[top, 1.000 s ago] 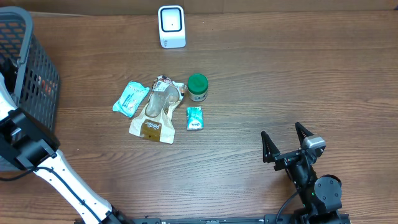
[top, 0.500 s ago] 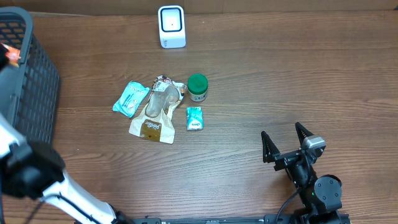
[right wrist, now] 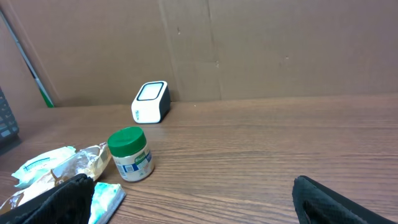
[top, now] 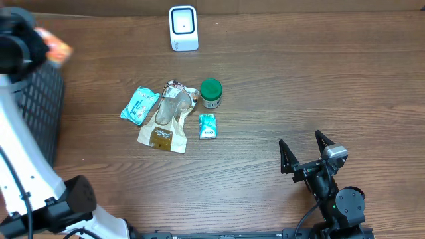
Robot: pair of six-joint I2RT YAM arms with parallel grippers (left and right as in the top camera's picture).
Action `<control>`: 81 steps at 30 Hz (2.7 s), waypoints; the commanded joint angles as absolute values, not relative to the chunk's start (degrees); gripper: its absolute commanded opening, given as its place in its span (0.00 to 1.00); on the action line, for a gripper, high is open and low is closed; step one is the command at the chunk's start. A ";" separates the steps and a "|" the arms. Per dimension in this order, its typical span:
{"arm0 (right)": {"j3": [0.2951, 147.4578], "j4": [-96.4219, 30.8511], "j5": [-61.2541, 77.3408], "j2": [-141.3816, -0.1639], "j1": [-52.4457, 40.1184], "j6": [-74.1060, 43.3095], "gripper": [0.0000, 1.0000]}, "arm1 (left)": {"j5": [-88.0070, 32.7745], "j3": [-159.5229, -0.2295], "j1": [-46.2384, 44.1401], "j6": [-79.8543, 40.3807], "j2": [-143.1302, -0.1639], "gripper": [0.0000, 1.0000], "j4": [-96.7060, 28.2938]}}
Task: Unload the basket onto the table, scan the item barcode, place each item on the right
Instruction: 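Carry the Kleenex pack with the left gripper and drop it beside the tissue pack, then retract the left arm back beside the basket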
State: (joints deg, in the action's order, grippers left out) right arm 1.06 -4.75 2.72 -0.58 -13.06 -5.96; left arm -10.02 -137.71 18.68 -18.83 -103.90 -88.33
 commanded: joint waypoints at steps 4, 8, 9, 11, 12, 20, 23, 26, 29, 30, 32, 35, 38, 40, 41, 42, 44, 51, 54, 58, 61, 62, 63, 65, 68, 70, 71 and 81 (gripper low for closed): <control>0.47 -4.60 2.70 -0.16 -12.78 -5.91 1.00 | -8.73 -127.15 3.16 -8.73 -104.90 0.04 -89.69; 0.47 -4.60 2.68 -0.16 -12.78 -5.91 1.00 | -8.43 -113.23 -6.35 -7.88 -104.90 0.05 -84.14; 0.47 -4.60 2.68 -0.16 -12.78 -5.93 1.00 | -8.60 -110.13 -8.25 -7.92 -104.90 0.04 -82.28; 0.47 -4.60 2.68 -0.16 -12.78 -5.93 1.00 | -10.52 -104.79 -11.64 -7.90 -104.90 0.05 -78.26; 0.47 -4.60 2.68 -0.16 -12.78 -5.91 1.00 | -11.99 -100.31 -15.14 -7.94 -104.90 0.04 -74.43; 0.47 -4.60 2.70 -0.16 -12.78 -5.93 1.00 | -11.97 -93.84 -26.44 -15.84 -104.90 0.04 -61.58; 0.47 -4.60 2.68 -0.16 -12.78 -5.91 1.00 | -10.85 -92.71 -29.76 -19.94 -104.90 0.04 -57.36; 0.47 -4.60 2.70 -0.16 -12.78 -5.91 1.00 | -9.10 -90.39 -31.94 -24.05 -104.90 0.04 -53.08; 0.47 -4.60 2.70 -0.16 -12.78 -5.93 1.00 | -8.40 -86.87 -32.99 -26.61 -104.90 0.04 -48.12; 0.47 -4.60 2.68 -0.16 -12.78 -5.93 1.00 | -8.43 -85.52 -33.12 -27.44 -104.90 0.04 -46.33; 0.47 -4.60 2.70 -0.16 -12.78 -5.93 1.00 | -8.58 -82.72 -33.15 -28.51 -104.90 0.04 -42.87; 0.47 -4.60 2.70 -0.16 -12.78 -5.93 1.00 | -8.51 -78.37 -32.99 -28.99 -104.90 0.32 -37.80; 0.47 -4.60 2.68 -0.16 -12.78 -5.93 1.00 | -8.34 -76.60 -33.01 -28.58 -104.92 0.75 -35.29; 0.47 -4.60 2.68 -0.16 -12.78 -5.93 1.00 | -8.38 -76.44 -32.99 -27.09 -104.95 0.83 -34.33; 0.47 -4.60 2.68 -0.16 -12.78 -5.91 1.00 | -8.38 -76.58 -32.88 -26.17 -104.92 0.84 -33.93; 0.47 -4.60 2.68 -0.16 -12.78 -5.93 1.00 | -8.45 -76.93 -32.73 -25.61 -104.88 0.84 -33.98; 0.47 -4.60 2.68 -0.16 -12.78 -5.91 1.00 | -8.84 -78.91 -31.79 -25.26 -104.84 0.83 -35.66; 0.47 -4.60 2.68 -0.16 -12.78 -5.93 1.00 | -9.02 -94.41 -24.91 -20.53 -102.91 0.81 -52.86; 0.47 -4.60 2.70 -0.16 -12.78 -5.91 1.00 | -7.79 -103.79 -20.14 -13.72 -101.25 0.96 -61.80; 0.47 -4.60 2.68 -0.16 -12.78 -5.93 1.00 | -1.10 -111.22 -14.20 -11.31 -99.39 1.00 -68.73; 0.47 -4.60 2.70 -0.16 -12.78 -5.91 1.00 | 5.15 -114.89 -7.64 -11.14 -98.26 1.00 -73.89; 0.47 -4.60 2.68 -0.16 -12.78 -5.93 1.00 | 6.07 -115.26 -5.96 -11.14 -98.10 1.00 -74.87; 0.47 -4.60 2.68 -0.16 -12.78 -5.93 1.00 | 6.66 -115.33 -4.08 -11.09 -98.00 1.00 -75.66; 0.47 -4.60 2.68 -0.16 -12.78 -5.93 1.00 | 6.55 -115.33 -0.67 -10.81 -98.02 1.00 -76.66; 0.47 -4.60 2.68 -0.16 -12.78 -5.93 1.00 | 6.46 -115.26 3.42 -10.41 -98.15 1.00 -78.46; 0.47 -4.60 2.70 -0.16 -12.78 -5.93 1.00 | 6.26 -115.26 6.31 -6.35 -98.13 1.00 -79.68; 0.47 -4.60 2.68 -0.16 -12.78 -5.91 1.00 | 5.98 -115.26 7.14 -5.02 -98.13 1.00 -79.59; 0.47 -4.60 2.68 -0.16 -12.78 -5.93 1.00 | -4.56 -115.22 15.00 -0.78 -98.15 0.99 -78.22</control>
State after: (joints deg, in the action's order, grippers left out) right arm 1.06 -4.75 2.74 -0.58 -13.06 -6.00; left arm -0.16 -114.59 13.28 -2.85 -98.15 -78.39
